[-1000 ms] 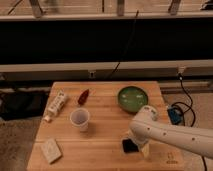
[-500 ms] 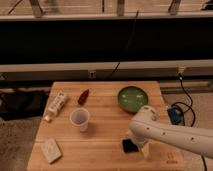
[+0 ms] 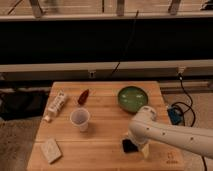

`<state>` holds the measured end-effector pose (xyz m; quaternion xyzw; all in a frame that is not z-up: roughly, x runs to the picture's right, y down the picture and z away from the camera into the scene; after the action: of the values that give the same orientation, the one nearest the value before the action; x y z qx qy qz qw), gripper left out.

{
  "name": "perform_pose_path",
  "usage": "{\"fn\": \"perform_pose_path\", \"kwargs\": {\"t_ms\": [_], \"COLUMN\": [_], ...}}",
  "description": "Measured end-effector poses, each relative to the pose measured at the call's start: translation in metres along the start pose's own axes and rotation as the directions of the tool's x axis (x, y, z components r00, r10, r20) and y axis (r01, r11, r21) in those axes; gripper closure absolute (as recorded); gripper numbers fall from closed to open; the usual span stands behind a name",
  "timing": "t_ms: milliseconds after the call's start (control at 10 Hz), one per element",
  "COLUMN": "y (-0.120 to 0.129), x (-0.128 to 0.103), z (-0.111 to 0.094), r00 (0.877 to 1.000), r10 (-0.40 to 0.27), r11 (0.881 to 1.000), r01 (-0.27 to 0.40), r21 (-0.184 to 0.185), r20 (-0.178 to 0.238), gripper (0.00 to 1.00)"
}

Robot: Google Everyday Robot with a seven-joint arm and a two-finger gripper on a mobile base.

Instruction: Place the eraser in the ceramic cup

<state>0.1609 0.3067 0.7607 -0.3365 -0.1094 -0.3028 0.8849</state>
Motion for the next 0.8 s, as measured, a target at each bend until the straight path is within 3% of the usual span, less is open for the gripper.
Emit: {"fn": "perform_pose_path", "kwargs": {"t_ms": [800], "y": [0.0004], "x": [-0.0032], "z": [0.0028], "r00": [0.999], "r10": [-0.040], "r11": [0.999], "r01": [0.040], "r21": [-0.002], "r20": [0.012], "gripper": [0.22]}}
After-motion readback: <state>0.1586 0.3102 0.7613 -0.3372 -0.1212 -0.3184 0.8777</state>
